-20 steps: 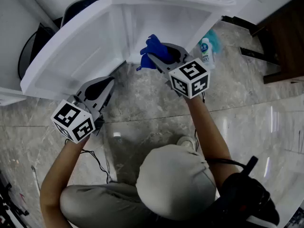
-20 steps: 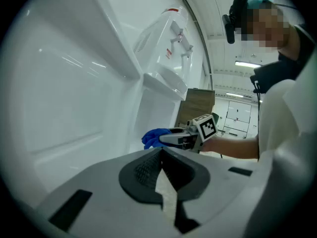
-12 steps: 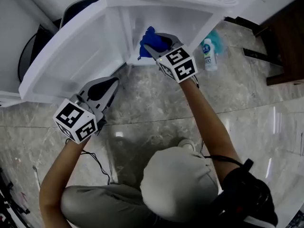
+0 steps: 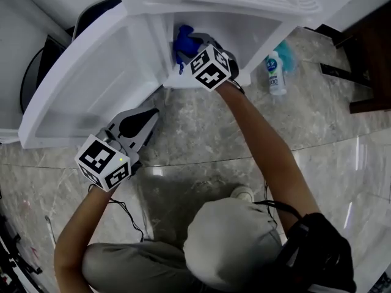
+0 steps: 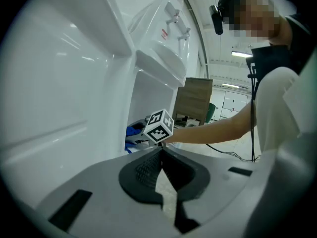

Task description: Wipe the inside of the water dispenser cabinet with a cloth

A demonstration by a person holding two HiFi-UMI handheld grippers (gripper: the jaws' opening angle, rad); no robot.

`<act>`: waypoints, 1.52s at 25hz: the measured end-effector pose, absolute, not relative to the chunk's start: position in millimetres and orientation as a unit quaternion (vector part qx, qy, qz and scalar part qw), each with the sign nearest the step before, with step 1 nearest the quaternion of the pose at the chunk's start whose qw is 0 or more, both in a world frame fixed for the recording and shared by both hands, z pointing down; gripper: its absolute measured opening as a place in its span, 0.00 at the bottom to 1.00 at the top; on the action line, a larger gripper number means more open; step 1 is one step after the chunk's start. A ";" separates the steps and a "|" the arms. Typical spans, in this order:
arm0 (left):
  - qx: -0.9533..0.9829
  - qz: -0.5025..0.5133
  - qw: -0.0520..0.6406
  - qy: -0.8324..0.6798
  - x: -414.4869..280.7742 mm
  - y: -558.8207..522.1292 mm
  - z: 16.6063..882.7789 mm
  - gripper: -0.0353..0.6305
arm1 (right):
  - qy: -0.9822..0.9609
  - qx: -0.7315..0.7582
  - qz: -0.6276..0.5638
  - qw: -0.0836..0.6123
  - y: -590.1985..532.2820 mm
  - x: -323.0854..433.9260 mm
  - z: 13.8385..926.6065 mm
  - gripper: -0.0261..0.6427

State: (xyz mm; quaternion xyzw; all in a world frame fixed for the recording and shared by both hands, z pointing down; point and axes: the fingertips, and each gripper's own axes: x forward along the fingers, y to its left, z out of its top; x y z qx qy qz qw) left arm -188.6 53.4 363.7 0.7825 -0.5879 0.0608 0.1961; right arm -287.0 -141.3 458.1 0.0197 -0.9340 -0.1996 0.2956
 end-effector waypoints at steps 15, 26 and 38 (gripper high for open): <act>0.782 0.082 0.201 -0.584 -191.0 51.5 380.7 0.06 | -0.898 0.044 -0.289 0.329 -170.9 -323.7 477.7 0.29; 0.775 0.082 0.201 -0.594 -198.8 57.5 381.2 0.06 | -0.884 0.048 -0.296 0.358 -186.3 -337.3 482.3 0.29; 0.774 0.084 0.206 -0.593 -198.5 68.7 379.8 0.06 | -0.954 0.138 -0.174 0.201 -171.8 -303.1 432.8 0.29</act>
